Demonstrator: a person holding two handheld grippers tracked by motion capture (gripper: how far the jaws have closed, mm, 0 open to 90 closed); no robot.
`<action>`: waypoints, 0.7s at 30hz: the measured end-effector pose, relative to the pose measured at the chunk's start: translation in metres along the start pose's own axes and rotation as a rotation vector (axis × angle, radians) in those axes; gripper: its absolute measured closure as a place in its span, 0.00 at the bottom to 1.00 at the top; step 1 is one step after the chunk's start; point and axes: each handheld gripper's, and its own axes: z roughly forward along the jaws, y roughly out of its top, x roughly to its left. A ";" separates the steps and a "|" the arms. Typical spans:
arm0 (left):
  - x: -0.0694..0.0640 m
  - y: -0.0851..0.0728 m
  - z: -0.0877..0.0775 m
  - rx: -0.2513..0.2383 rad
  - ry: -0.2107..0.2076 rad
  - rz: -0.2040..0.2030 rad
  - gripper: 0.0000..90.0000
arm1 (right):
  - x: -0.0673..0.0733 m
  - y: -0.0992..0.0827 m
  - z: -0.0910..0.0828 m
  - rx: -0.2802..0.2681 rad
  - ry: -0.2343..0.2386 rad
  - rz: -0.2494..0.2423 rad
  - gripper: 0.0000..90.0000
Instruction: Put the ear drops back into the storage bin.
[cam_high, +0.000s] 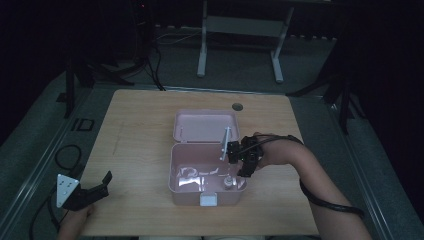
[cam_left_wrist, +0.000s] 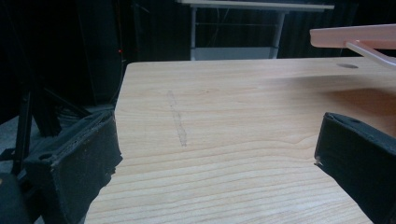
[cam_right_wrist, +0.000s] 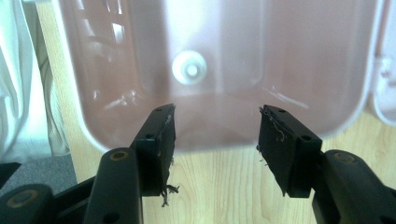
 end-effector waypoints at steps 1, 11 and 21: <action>0.000 0.000 0.000 -0.001 0.001 0.000 0.00 | 0.000 -0.003 -0.002 -0.001 -0.004 0.004 0.51; 0.000 0.000 0.000 0.000 0.002 0.001 0.00 | -0.005 -0.032 -0.015 -0.033 -0.018 0.069 0.51; 0.000 0.000 0.000 0.002 0.002 0.001 0.00 | -0.019 -0.066 0.015 -0.055 -0.002 0.202 0.40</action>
